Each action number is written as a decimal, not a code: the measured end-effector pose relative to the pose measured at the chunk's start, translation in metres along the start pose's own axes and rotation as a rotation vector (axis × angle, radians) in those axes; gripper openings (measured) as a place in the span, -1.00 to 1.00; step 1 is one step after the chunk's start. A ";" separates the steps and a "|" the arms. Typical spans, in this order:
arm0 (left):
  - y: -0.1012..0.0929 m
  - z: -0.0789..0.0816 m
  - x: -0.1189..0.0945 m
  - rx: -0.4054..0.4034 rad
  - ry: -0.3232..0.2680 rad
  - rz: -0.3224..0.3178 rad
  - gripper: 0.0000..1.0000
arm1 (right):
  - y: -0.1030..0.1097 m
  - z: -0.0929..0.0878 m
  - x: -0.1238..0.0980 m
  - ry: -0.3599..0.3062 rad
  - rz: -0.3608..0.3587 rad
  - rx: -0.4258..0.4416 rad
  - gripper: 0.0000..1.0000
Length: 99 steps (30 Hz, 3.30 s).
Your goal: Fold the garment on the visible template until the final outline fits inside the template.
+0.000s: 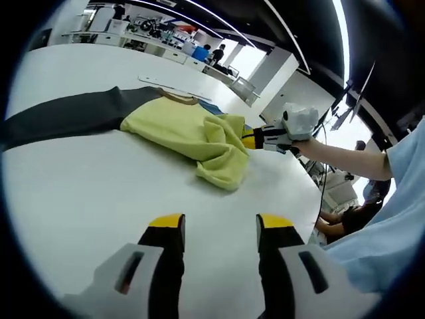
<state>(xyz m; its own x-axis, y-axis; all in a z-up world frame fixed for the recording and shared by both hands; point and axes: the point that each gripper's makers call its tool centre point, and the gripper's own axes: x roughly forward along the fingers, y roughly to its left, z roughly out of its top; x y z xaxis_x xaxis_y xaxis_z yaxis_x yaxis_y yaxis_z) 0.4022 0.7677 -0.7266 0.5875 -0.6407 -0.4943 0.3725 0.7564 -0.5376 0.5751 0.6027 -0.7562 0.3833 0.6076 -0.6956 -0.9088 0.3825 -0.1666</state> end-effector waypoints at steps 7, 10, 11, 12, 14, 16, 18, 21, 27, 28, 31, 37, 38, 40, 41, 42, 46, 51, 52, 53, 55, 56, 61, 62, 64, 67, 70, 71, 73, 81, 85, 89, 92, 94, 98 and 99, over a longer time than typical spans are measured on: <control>-0.003 0.003 0.006 0.007 -0.005 -0.006 -0.22 | 0.012 0.002 -0.017 -0.033 0.039 0.126 -1.00; -0.003 0.005 0.008 0.014 -0.005 -0.008 -0.22 | 0.022 0.003 -0.030 -0.044 0.043 0.144 -1.00; -0.003 0.006 0.009 0.015 -0.004 -0.009 -0.23 | 0.024 0.002 -0.034 -0.044 0.043 0.143 -1.00; -0.003 0.007 0.010 0.019 -0.006 -0.011 -0.22 | 0.029 0.002 -0.040 -0.048 0.043 0.149 -1.00; -0.002 0.008 0.012 0.024 -0.002 -0.014 -0.24 | 0.034 0.002 -0.046 -0.058 0.040 0.157 -1.00; -0.001 0.008 0.013 0.028 0.004 -0.012 -0.24 | 0.038 0.000 -0.054 -0.060 0.034 0.170 -1.00; 0.001 0.009 0.015 0.031 0.005 -0.014 -0.26 | 0.041 -0.004 -0.059 -0.061 0.029 0.182 -1.00; 0.006 0.013 0.018 0.045 0.008 -0.010 -0.29 | 0.043 -0.011 -0.067 -0.057 0.016 0.189 -1.00; 0.024 0.027 0.030 0.105 0.027 0.013 -0.35 | 0.046 -0.025 -0.078 -0.058 -0.003 0.243 -1.00; 0.025 0.029 0.033 0.114 0.032 0.013 -0.35 | 0.047 -0.026 -0.079 -0.058 -0.003 0.252 -1.00; 0.025 0.032 0.042 0.163 0.069 -0.002 -0.37 | 0.047 -0.031 -0.081 -0.053 -0.013 0.261 -1.00; 0.033 0.031 0.059 0.060 0.105 0.011 -0.61 | 0.049 -0.035 -0.081 -0.046 -0.020 0.266 -1.00; 0.035 0.031 0.061 0.060 0.107 0.015 -0.65 | 0.048 -0.035 -0.081 -0.047 -0.022 0.265 -1.00; 0.036 0.027 0.065 0.047 0.115 0.018 -0.69 | 0.049 -0.034 -0.081 -0.052 -0.021 0.274 -1.00; 0.036 0.026 0.067 0.046 0.116 0.021 -0.70 | 0.049 -0.034 -0.081 -0.053 -0.023 0.273 -1.00; 0.037 0.025 0.068 0.041 0.121 0.027 -0.73 | 0.049 -0.034 -0.081 -0.054 -0.024 0.274 -1.00; 0.032 0.024 0.070 -0.018 0.103 0.032 -1.00 | 0.051 -0.034 -0.079 -0.050 -0.021 0.263 -1.00; 0.014 0.037 0.066 -0.013 0.053 0.007 -1.00 | 0.051 -0.033 -0.078 -0.057 -0.020 0.264 -1.00; 0.010 0.040 0.065 -0.001 0.049 0.004 -1.00 | 0.051 -0.032 -0.078 -0.059 -0.018 0.265 -1.00; 0.006 0.042 0.065 0.007 0.041 -0.005 -1.00 | 0.051 -0.032 -0.078 -0.059 -0.018 0.266 -1.00; -0.007 0.043 0.067 0.020 0.048 -0.033 -1.00 | 0.051 -0.032 -0.078 -0.062 -0.020 0.265 -1.00; -0.012 0.043 0.070 0.040 0.055 -0.043 -1.00 | 0.051 -0.033 -0.077 -0.062 -0.019 0.269 -1.00; -0.026 0.036 0.088 0.099 0.112 -0.054 -1.00 | 0.053 -0.034 -0.078 -0.062 -0.020 0.273 -1.00; -0.027 0.035 0.090 0.105 0.116 -0.052 -1.00 | 0.054 -0.035 -0.078 -0.061 -0.020 0.273 -1.00; -0.029 0.028 0.098 0.142 0.150 -0.051 -1.00 | 0.055 -0.037 -0.078 -0.061 -0.020 0.280 -1.00; -0.030 0.021 0.109 0.142 0.168 -0.046 -1.00 | 0.058 -0.040 -0.078 -0.056 -0.020 0.284 -1.00; -0.030 0.017 0.116 0.143 0.177 -0.045 -1.00 | 0.060 -0.041 -0.078 -0.056 -0.019 0.293 -1.00; -0.030 0.017 0.116 0.140 0.179 -0.044 -1.00 | 0.060 -0.042 -0.078 -0.057 -0.019 0.293 -1.00; -0.030 0.017 0.116 0.134 0.180 -0.045 -1.00 | 0.060 -0.042 -0.079 -0.057 -0.019 0.297 -1.00; -0.032 0.020 0.106 0.156 0.169 -0.054 -0.94 | 0.059 -0.041 -0.079 -0.060 -0.022 0.299 -1.00; -0.033 0.022 0.101 0.202 0.162 -0.050 -0.78 | 0.060 -0.041 -0.079 -0.061 -0.023 0.302 -1.00; -0.028 0.027 0.094 0.248 0.151 -0.042 -0.75 | 0.060 -0.042 -0.079 -0.061 -0.023 0.301 -1.00; -0.019 0.030 0.093 0.256 0.161 -0.031 -0.72 | 0.059 -0.043 -0.079 -0.058 -0.025 0.305 -1.00; -0.015 0.034 0.091 0.266 0.160 -0.026 -0.74 | 0.059 -0.044 -0.079 -0.060 -0.028 0.313 -1.00; -0.010 0.032 0.093 0.301 0.184 -0.022 -0.77 | 0.060 -0.045 -0.079 -0.058 -0.026 0.318 -1.00; -0.008 0.028 0.095 0.322 0.199 -0.021 -0.78 | 0.060 -0.045 -0.079 -0.058 -0.026 0.320 -1.00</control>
<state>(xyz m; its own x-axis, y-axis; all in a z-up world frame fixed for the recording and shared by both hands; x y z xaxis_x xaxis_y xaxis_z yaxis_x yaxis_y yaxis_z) 0.4755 0.7040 -0.7500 0.4383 -0.6457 -0.6252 0.6083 0.7252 -0.3225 0.4826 0.5463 -0.7434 0.4225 0.6299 -0.6517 -0.8041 0.5923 0.0512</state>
